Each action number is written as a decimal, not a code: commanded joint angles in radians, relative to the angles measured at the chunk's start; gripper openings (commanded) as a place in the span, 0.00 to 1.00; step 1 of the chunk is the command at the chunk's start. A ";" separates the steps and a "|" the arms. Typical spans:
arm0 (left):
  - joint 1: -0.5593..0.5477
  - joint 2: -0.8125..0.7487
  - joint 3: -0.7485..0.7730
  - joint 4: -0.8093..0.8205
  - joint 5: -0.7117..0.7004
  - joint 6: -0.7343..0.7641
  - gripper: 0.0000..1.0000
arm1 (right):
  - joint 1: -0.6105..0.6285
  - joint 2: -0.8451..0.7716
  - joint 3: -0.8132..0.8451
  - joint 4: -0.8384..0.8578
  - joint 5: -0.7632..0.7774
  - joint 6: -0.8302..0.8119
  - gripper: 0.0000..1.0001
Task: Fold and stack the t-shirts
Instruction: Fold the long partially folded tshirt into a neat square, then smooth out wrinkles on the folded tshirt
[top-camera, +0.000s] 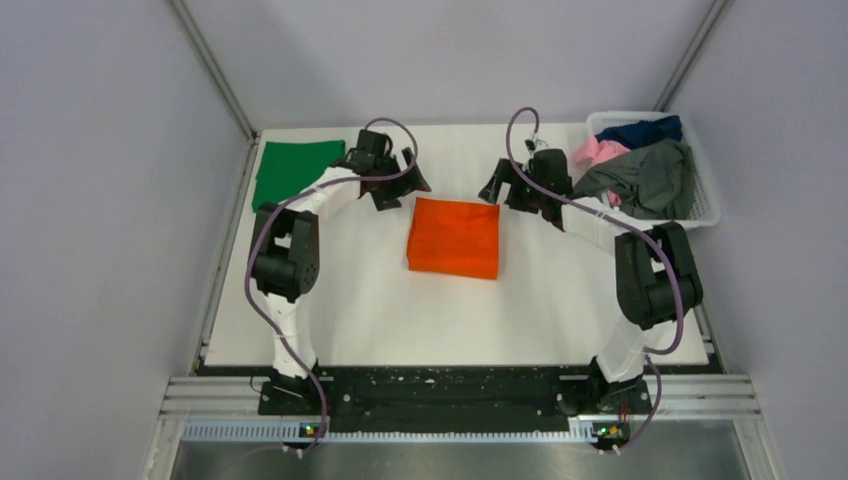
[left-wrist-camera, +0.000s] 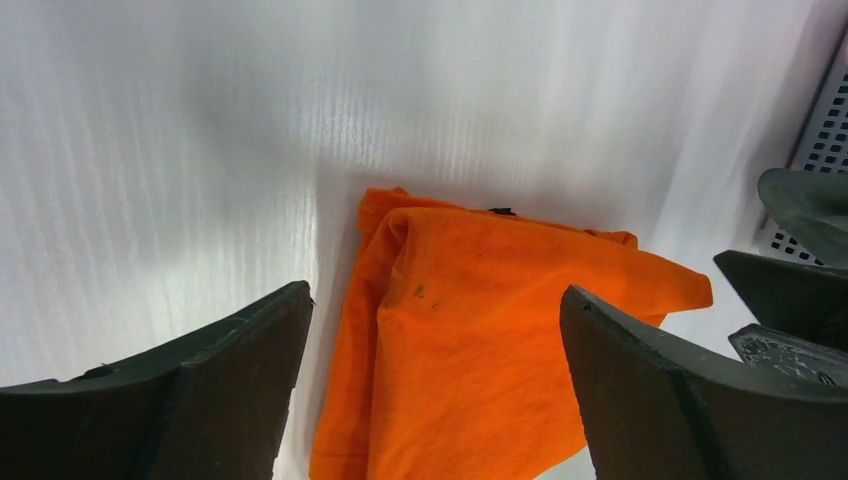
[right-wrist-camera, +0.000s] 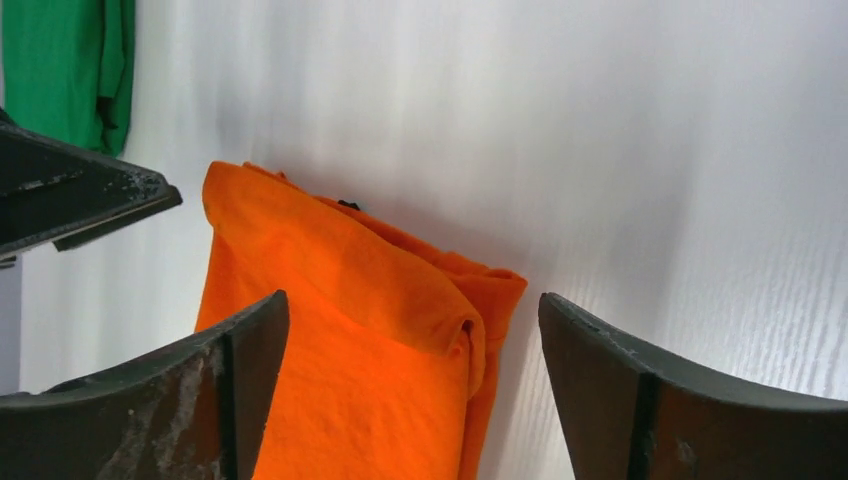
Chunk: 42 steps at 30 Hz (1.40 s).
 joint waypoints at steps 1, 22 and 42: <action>-0.003 -0.144 0.011 0.001 -0.077 0.001 0.99 | -0.012 -0.052 0.032 -0.015 0.010 -0.040 0.98; -0.241 -0.279 -0.465 0.214 0.147 -0.025 0.99 | -0.017 0.126 -0.001 0.372 -0.376 0.209 0.99; -0.235 -0.411 -0.490 0.195 0.097 -0.006 0.99 | -0.024 0.115 0.174 0.114 -0.306 0.065 0.99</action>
